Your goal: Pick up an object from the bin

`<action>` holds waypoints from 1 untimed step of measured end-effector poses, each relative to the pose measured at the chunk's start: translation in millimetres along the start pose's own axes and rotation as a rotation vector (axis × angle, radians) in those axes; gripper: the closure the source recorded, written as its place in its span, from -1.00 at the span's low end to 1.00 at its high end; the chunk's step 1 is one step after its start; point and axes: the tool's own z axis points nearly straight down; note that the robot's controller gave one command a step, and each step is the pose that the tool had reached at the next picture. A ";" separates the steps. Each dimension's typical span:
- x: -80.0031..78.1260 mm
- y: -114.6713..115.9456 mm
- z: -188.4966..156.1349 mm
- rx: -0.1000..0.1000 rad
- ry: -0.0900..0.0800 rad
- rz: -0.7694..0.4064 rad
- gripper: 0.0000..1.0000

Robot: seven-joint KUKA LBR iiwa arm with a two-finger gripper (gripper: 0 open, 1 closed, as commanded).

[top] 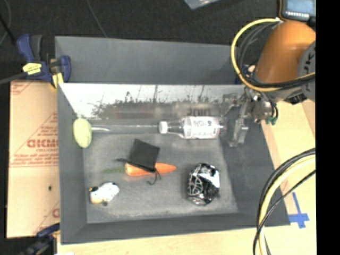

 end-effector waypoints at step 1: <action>-1.7 0.4 -5.4 0.001 -0.008 -0.002 -1.00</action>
Offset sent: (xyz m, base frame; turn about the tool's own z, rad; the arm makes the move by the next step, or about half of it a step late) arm -0.0155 -0.0216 -0.1074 -0.0439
